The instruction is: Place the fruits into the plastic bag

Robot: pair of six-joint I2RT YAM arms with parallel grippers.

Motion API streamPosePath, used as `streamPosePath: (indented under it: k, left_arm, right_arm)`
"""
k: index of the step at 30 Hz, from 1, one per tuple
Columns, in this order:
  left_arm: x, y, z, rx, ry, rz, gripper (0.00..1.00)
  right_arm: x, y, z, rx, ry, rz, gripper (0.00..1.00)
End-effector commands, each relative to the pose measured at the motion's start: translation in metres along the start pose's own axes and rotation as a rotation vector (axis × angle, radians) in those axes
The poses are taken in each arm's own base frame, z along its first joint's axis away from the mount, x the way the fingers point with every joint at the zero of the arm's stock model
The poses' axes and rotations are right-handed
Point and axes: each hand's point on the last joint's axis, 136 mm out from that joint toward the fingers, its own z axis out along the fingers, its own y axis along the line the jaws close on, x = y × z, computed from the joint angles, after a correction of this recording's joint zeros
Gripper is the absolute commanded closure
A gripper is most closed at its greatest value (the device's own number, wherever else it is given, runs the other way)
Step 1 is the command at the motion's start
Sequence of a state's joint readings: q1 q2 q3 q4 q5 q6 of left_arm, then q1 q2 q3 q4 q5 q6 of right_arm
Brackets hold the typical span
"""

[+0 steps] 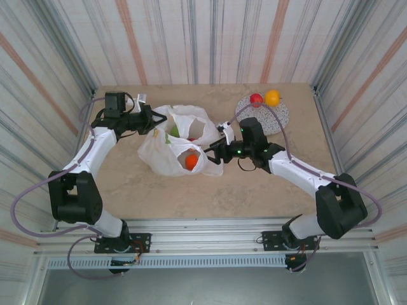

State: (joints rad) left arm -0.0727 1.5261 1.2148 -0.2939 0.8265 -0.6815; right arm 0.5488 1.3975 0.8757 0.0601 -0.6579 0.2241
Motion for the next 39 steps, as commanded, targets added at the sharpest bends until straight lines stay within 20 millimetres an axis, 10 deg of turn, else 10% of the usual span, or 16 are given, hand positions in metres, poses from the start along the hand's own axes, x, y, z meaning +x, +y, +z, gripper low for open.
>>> streamPosePath:
  k: [1, 7, 18, 39]
  left_arm:
    - [0.002, 0.0, -0.004, -0.006, -0.001, -0.003, 1.0]
    - [0.002, 0.001, -0.004, -0.006, 0.0, -0.006, 1.0]
    - [0.002, 0.0, -0.004, -0.004, -0.001, -0.006, 1.0]
    - [0.003, 0.004, -0.001, -0.008, 0.01, -0.017, 1.0]
  right_arm:
    - [-0.001, 0.006, -0.017, -0.021, -0.006, -0.013, 0.23]
    - [-0.028, -0.005, -0.05, 0.062, -0.113, -0.021, 0.22]
    - [-0.076, -0.188, -0.147, 1.006, -0.264, 0.07, 0.05]
    - [-0.101, -0.388, -0.071, 1.175, 0.059, 0.037, 0.08]
